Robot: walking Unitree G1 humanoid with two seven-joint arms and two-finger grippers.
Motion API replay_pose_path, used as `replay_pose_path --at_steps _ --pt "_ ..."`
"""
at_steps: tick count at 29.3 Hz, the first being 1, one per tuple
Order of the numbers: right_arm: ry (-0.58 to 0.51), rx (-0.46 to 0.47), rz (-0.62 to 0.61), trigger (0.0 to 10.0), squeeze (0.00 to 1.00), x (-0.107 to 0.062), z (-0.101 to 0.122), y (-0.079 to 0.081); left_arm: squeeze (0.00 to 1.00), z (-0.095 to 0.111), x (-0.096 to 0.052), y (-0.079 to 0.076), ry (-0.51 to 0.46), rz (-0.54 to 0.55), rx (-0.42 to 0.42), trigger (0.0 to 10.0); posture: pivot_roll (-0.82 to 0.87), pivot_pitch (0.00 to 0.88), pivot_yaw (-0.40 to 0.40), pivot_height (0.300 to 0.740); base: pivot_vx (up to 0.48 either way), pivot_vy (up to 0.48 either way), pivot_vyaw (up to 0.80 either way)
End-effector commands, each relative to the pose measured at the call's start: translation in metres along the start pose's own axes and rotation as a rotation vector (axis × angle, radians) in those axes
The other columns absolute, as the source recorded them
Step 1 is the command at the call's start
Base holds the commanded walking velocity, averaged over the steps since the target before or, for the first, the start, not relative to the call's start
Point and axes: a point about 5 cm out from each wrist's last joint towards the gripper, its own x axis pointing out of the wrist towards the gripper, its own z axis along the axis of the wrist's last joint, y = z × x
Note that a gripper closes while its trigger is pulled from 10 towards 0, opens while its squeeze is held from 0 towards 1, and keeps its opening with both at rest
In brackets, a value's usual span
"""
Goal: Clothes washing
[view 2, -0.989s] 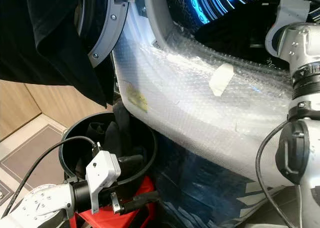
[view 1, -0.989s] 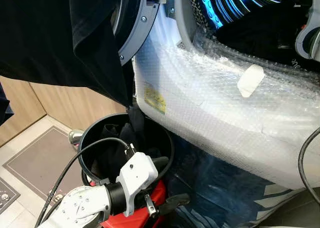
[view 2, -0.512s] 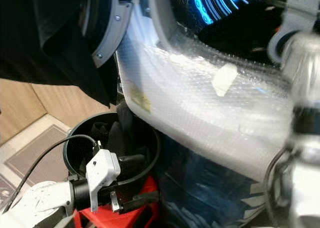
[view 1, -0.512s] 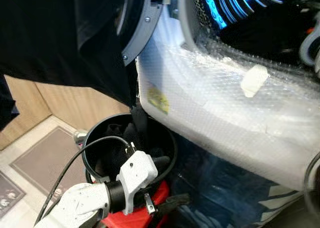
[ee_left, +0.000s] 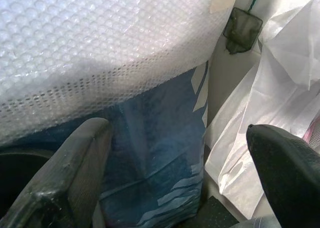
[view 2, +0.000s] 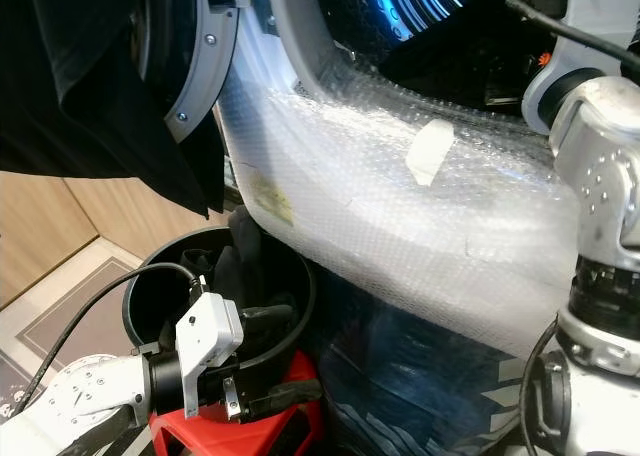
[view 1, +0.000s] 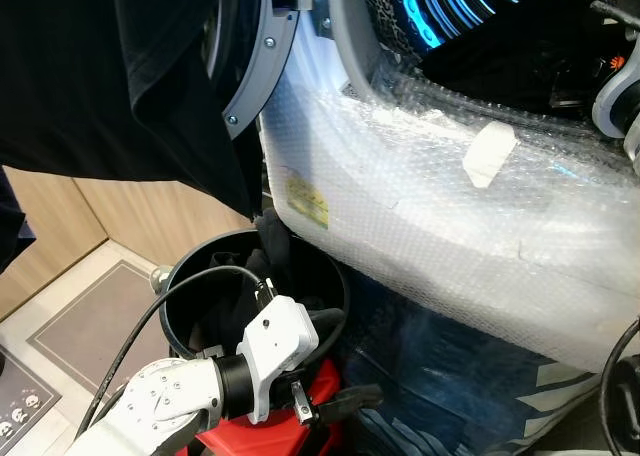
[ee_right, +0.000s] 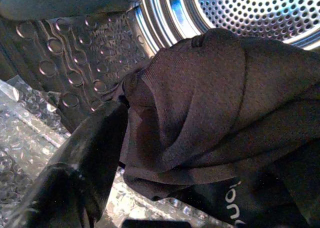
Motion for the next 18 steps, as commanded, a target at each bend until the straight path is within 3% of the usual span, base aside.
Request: replay_pose_path --at_steps 1,17,18 --pt "-0.032 0.001 -0.010 10.0 0.00 -0.006 0.007 -0.003 0.00 0.002 0.000 -0.001 -0.005 -0.015 0.000 10.0 -0.05 0.130 -0.012 0.740 0.000 0.000 0.00" --pt "-0.030 -0.091 0.064 10.0 0.00 -0.021 0.005 -0.001 0.00 0.002 -0.001 -0.001 -0.005 -0.013 0.003 10.0 -0.05 0.127 -0.010 0.740 0.000 0.000 0.00" --pt "-0.053 -0.116 0.080 10.0 0.00 -0.028 0.003 -0.001 0.00 0.002 -0.001 0.000 -0.006 -0.017 0.005 10.0 -0.06 0.127 -0.003 0.740 0.000 0.000 0.00"
